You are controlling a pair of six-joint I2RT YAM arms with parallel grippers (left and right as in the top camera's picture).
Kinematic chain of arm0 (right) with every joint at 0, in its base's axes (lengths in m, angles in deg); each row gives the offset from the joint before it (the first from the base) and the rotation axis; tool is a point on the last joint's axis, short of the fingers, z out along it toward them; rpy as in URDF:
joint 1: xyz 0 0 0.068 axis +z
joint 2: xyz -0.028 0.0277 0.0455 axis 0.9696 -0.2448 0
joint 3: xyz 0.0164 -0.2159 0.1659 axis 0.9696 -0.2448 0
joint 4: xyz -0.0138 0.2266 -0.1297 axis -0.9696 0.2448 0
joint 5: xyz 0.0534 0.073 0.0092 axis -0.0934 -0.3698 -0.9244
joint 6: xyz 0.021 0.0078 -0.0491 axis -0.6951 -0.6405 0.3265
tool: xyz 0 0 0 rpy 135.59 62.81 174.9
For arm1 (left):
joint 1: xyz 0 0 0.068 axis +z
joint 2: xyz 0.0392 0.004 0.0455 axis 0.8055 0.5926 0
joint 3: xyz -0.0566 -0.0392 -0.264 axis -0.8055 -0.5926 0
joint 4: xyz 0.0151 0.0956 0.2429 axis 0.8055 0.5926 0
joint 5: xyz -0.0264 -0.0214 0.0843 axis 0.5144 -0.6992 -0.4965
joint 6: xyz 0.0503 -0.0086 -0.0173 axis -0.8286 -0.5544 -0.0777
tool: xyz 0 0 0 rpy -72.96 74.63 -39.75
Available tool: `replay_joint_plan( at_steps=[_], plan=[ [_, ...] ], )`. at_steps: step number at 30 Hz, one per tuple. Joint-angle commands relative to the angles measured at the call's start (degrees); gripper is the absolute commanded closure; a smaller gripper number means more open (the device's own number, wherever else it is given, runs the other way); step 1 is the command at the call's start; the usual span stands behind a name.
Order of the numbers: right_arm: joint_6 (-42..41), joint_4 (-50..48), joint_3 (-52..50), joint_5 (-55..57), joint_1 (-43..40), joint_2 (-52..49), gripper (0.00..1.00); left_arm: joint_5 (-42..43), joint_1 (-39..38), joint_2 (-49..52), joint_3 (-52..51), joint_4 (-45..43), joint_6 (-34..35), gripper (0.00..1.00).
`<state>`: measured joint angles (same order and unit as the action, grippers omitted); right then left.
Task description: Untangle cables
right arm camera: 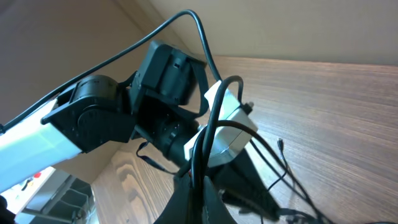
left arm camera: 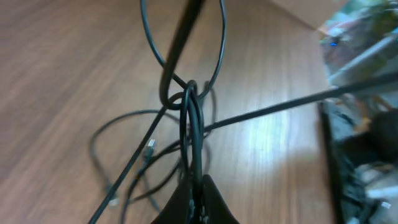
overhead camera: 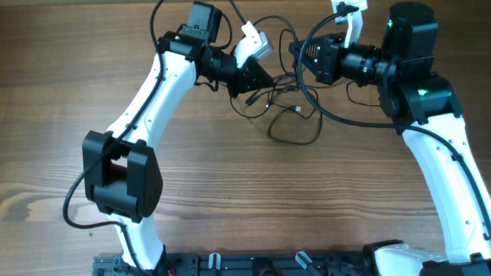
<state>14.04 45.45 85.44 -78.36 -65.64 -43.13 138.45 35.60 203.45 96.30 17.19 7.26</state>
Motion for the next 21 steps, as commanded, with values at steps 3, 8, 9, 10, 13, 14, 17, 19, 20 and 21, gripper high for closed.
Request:
replay_joint_plan(
  at_steps=[3, 8, 9, 10, 13, 14, 17, 19, 20, 21],
  plan=[
    [-0.2, 5.4, 0.2, 13.6, 0.0, 0.9, 0.95, -6.7, 5.1, -1.2, 0.6, -2.5, 7.6, 0.96],
    [-0.3, 13.9, 0.2, 34.1, 0.0, 0.5, 0.96, -6.8, 9.3, -6.3, 0.6, -2.1, 8.7, 0.96],
    [-0.5, 14.9, 0.2, 36.5, 0.0, 0.5, 0.95, -6.8, 10.4, -7.8, 0.6, -1.8, 8.7, 0.96],
    [-0.7, 15.6, 0.2, 38.5, 0.0, 0.5, 0.95, -7.0, 11.0, -8.6, 0.6, -1.5, 8.7, 0.96],
    [-3.3, 17.7, 0.2, 47.0, 0.0, 0.5, 0.8, -7.4, 12.7, -10.8, 0.6, -0.6, 8.7, 0.96],
    [-3.3, 18.4, 0.2, 48.3, 0.0, 0.4, 0.58, -7.4, 13.0, -11.2, 0.6, -0.4, 8.9, 0.96],
    [-3.5, 20.3, 0.2, 48.4, 0.0, -0.6, 0.03, -7.4, 13.3, -12.6, 0.6, 0.2, 9.1, 0.96],
    [-3.3, 21.3, 0.2, 46.3, 0.0, -2.1, 0.02, -7.4, 13.1, -13.4, 0.6, 0.2, 9.1, 0.96],
    [-2.4, 21.3, 0.2, 43.1, 0.0, -3.1, 0.01, -7.4, 13.0, -13.8, 0.6, 0.0, 9.1, 0.96],
    [-0.3, 21.0, 0.2, 39.1, 0.0, -3.8, 0.01, -7.4, 13.0, -14.2, 0.6, -0.2, 9.3, 0.96]
  ],
)
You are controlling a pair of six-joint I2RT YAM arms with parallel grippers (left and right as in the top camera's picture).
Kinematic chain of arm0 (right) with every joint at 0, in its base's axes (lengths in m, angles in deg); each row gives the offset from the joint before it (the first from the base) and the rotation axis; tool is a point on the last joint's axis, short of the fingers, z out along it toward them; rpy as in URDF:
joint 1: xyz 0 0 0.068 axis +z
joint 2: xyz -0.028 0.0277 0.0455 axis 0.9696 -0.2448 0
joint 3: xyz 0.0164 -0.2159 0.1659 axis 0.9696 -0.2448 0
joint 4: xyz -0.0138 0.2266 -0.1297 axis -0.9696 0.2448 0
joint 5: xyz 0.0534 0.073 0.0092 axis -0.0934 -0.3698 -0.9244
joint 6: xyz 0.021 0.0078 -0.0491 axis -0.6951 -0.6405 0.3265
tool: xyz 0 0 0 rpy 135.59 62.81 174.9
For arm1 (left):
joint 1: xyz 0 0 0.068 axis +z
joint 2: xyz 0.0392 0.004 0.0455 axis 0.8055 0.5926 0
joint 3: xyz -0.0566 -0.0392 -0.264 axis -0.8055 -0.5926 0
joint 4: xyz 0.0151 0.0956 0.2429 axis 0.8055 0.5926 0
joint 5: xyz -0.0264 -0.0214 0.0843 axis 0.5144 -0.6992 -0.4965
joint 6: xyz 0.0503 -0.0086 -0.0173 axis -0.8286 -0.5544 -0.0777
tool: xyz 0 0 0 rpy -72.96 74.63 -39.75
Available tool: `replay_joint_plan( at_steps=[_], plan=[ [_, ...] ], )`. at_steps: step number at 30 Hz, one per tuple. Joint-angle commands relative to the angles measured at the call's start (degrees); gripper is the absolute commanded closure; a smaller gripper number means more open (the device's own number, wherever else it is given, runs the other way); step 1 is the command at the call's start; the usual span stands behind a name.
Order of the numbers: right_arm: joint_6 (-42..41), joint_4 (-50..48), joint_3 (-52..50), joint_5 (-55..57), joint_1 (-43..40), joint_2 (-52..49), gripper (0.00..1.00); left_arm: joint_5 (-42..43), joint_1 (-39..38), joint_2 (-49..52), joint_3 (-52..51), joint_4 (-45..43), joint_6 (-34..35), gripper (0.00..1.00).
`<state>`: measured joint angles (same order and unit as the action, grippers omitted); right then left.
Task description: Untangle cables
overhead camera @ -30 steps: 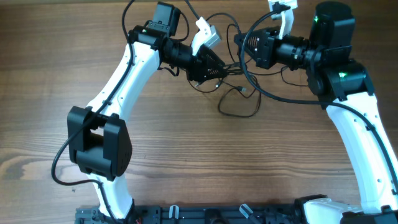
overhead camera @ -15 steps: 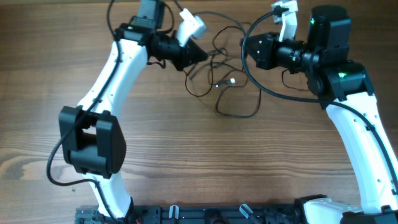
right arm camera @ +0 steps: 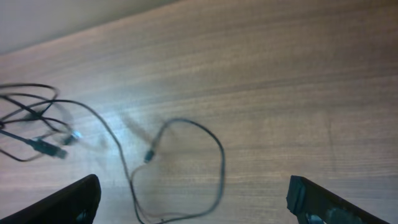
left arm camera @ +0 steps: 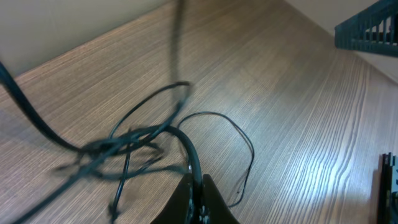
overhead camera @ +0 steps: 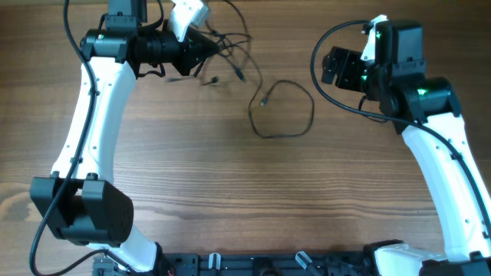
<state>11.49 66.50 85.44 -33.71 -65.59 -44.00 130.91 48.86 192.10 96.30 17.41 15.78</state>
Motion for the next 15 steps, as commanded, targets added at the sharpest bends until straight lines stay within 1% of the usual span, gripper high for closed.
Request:
replay_joint_plan(
  at_steps=[1, 4, 5, 6, 8, 9, 11, 12, 13, 15],
  plan=[
    [5.2, -0.6, 0.2, -10.4, 0.0, -3.7, 0.01, 0.1, -0.2, -3.2, 0.6, -1.0, 1.8, 0.96],
    [10.3, -3.4, 0.2, -22.7, 0.9, -6.1, 0.02, 0.1, -0.2, -5.0, 0.6, -2.9, 3.3, 0.96],
    [11.6, -4.4, 0.2, -25.7, 1.1, -6.7, 0.02, 0.0, -0.2, -5.3, 0.6, -3.5, 3.3, 0.96],
    [11.0, -5.2, 0.2, -26.3, 1.2, -7.1, 0.02, -1.0, -0.2, -5.4, 0.6, -4.9, 3.5, 0.96],
    [9.7, -5.9, 0.2, -26.7, 1.2, -7.4, 0.0, 0.7, -0.2, -5.6, 0.7, -7.9, 10.7, 0.96],
    [10.3, -6.1, 0.2, -28.4, 1.2, -7.5, 0.0, 3.0, -0.3, -6.1, 0.7, -7.9, 11.5, 0.96],
    [16.7, -6.4, 0.2, -36.9, 1.2, -7.6, 0.0, 1.7, -0.7, -6.9, 0.7, -8.9, 10.5, 0.96],
    [21.6, -6.9, 0.2, -44.3, 1.2, -7.6, 0.0, 1.6, -0.7, -6.9, 0.7, -10.4, 10.6, 0.96],
    [22.8, -7.5, 0.2, -47.1, 1.2, -7.6, 0.0, 7.2, -0.5, -6.9, 0.7, -11.4, 10.5, 0.94],
    [23.4, -7.8, 0.2, -47.2, 1.2, -7.6, 0.0, 12.9, -0.4, -6.9, 0.7, -12.1, 10.4, 0.93]
  ],
)
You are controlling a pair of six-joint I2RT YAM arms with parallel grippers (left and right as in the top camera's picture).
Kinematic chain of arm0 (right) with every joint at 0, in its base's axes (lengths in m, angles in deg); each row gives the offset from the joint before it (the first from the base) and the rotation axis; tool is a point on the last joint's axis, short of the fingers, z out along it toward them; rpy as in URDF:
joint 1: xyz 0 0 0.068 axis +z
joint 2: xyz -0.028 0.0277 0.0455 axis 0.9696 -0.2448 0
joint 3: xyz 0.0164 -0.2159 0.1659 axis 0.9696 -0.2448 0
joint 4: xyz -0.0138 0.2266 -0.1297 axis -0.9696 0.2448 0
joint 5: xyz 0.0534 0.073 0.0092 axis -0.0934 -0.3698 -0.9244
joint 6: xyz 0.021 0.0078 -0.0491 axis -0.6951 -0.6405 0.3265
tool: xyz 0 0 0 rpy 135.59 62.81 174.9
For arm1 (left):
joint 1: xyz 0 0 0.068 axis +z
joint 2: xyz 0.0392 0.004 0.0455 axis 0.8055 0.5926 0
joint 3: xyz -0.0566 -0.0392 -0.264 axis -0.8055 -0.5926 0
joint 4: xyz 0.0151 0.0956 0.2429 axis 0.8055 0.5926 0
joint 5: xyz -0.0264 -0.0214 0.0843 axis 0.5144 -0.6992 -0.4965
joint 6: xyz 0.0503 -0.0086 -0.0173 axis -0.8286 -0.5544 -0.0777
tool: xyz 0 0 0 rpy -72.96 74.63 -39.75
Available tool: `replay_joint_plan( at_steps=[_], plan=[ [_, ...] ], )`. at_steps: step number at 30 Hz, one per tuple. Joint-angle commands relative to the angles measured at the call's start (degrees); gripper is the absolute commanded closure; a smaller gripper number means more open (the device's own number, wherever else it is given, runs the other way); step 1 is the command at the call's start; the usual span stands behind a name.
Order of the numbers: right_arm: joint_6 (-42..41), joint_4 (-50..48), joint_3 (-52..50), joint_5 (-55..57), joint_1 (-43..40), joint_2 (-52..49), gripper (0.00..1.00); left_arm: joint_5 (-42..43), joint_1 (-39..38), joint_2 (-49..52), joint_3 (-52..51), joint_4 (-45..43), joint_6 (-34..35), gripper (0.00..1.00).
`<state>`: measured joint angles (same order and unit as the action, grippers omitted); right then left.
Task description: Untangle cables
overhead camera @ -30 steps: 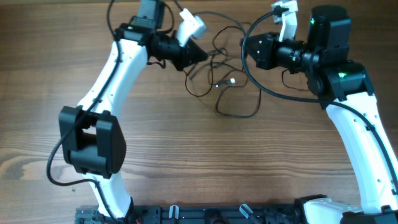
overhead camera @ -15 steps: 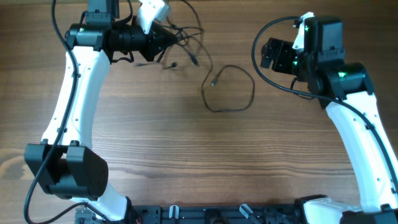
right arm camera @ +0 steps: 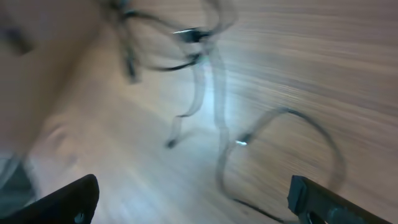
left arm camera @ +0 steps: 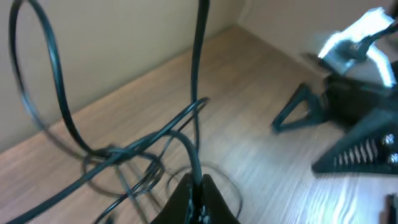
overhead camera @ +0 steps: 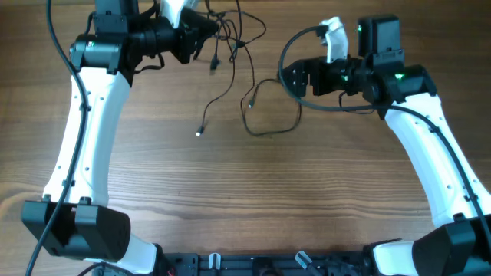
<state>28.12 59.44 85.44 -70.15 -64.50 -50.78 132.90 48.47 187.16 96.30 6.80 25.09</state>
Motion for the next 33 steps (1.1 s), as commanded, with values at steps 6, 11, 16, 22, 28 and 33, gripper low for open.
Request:
replay_joint_plan(
  at_steps=[6, 11, 16, 22, 28, 33],
  plan=[
    [8.2, -4.3, 0.2, -10.4, 0.1, -2.8, 0.0, 22.1, -0.2, -2.0, 0.7, -5.0, 1.7, 0.93],
    [8.2, -5.0, 0.2, -10.4, 0.2, -8.2, 0.0, 23.1, 0.5, -2.0, 0.7, -6.9, 4.5, 0.93],
    [8.2, -7.2, 0.2, -11.1, 1.6, -13.5, 0.0, 23.1, 0.6, -2.4, 0.7, -7.7, 4.5, 0.93],
    [8.0, -10.6, 0.2, -11.7, 4.3, -16.5, 0.0, 23.1, 0.6, -2.5, 0.7, -7.9, 4.5, 0.93],
    [4.3, -10.4, 0.2, -2.2, 4.9, -17.7, 0.0, 23.1, 2.3, -3.1, 0.7, -7.9, 4.5, 0.93],
    [-4.5, -9.0, -1.1, 12.9, 4.9, -17.8, 0.0, 21.2, 5.5, -3.2, 0.7, -7.3, 4.6, 0.89]
  ],
)
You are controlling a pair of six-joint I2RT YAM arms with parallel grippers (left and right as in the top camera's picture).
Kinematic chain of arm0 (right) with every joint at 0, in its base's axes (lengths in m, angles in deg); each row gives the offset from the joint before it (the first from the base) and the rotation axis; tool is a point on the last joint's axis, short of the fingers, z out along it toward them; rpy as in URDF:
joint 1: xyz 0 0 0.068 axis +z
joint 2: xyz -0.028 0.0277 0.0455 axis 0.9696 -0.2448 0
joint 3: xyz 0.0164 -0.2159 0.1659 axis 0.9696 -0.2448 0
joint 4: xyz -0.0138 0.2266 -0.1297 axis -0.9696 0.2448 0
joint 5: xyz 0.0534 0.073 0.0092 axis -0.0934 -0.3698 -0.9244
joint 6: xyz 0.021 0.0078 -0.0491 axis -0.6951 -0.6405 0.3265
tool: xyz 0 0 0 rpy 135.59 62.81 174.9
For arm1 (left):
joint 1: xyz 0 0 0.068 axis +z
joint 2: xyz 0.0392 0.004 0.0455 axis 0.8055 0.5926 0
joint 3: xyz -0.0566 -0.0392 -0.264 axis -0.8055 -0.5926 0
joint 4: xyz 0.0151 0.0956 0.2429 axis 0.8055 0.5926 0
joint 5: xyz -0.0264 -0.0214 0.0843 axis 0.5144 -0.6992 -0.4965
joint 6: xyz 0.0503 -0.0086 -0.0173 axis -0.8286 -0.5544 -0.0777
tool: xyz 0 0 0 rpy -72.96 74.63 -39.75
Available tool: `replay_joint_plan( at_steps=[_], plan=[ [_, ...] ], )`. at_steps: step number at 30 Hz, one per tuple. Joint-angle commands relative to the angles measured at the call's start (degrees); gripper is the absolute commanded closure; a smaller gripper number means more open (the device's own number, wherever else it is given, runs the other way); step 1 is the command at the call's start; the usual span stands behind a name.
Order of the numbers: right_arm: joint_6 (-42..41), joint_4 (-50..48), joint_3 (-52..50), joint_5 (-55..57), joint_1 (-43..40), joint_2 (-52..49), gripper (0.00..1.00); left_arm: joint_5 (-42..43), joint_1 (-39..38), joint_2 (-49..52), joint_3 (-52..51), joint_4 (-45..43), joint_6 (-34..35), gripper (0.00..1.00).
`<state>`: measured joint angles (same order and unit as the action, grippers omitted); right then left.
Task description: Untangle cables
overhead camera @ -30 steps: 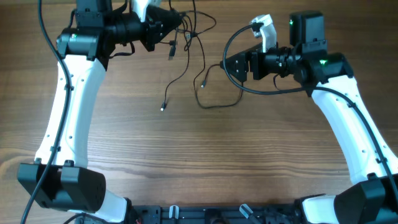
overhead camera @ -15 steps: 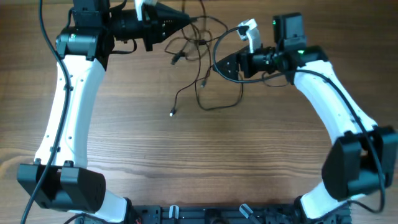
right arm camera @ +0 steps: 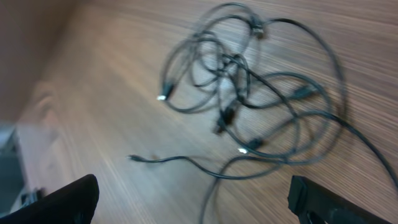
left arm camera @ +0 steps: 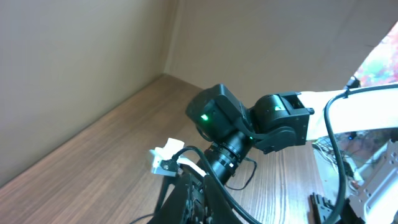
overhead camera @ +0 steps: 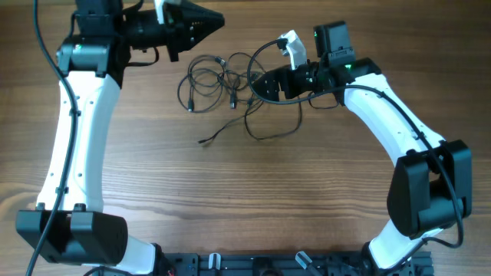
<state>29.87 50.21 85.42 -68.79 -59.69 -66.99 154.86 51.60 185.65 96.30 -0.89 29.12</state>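
Note:
Thin black cables lie in a loose tangle (overhead camera: pixel 219 75) on the wooden table, with a wider loop (overhead camera: pixel 275 129) to the right and a free plug end (overhead camera: pixel 204 141) in front. The right wrist view shows the same tangle (right arm camera: pixel 239 102) and plug end (right arm camera: pixel 132 157). My right gripper (overhead camera: pixel 261 83) hovers wide open at the tangle's right edge, nothing between its fingers (right arm camera: pixel 193 186). My left gripper (overhead camera: pixel 213 17) is raised behind the tangle, pointing right. Its fingers (left arm camera: pixel 194 180) stand slightly parted and hold nothing.
A dark rail (overhead camera: pixel 253 264) runs along the table's front edge. The right arm's own black cable (overhead camera: pixel 265 47) arcs over its wrist, close to the tangle. A beige wall (left arm camera: pixel 93 50) stands behind the table. Bare wood (overhead camera: pixel 253 199) fills the front half.
The bundle that hung from my shut left gripper now lies on the table, and that gripper holds nothing. My open right gripper has moved left to the tangle's right edge.
First both grippers were shut on the cables, close together at the back centre. Then my left gripper held the bundle far to the left, the right was open, and one loop lay between them. The left kept it raised; now everything lies on the table.

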Motion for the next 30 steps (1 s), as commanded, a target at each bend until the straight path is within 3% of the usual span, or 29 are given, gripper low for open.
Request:
replay_joint_plan(
  at_steps=[1, 8, 14, 20, 23, 24, 30],
  plan=[
    [-6.6, 0.2, -1.6, 12.3, 0.1, -1.6, 0.01, -2.6, 2.9, -1.7, 0.7, 1.0, 0.5, 0.85],
    [-14.1, -0.5, -3.5, 19.1, 0.1, -2.5, 0.0, -19.2, 5.2, -1.7, 0.7, 8.6, 0.5, 0.8],
    [-20.4, -1.3, -3.5, 23.0, 0.8, -6.3, 0.01, -23.8, 5.2, -1.6, 0.7, 13.8, 0.5, 0.8],
    [-20.9, -3.3, -3.5, 24.2, 4.2, -8.3, 0.01, -30.2, 5.2, -1.6, 0.7, 16.7, 0.5, 0.8],
    [-21.2, -3.3, -3.5, 24.8, 5.9, -9.0, 0.08, -30.2, 5.2, -1.6, 0.7, 17.5, 0.5, 0.8],
    [-21.9, -3.4, -3.5, 26.3, 6.5, -9.0, 0.2, -30.2, 5.2, -1.6, 0.7, 17.8, 0.5, 0.8],
    [-22.6, -3.8, -3.5, 28.7, 6.6, -9.1, 0.4, -30.2, 5.2, -1.6, 0.7, 19.8, 0.5, 0.8]
  ],
)
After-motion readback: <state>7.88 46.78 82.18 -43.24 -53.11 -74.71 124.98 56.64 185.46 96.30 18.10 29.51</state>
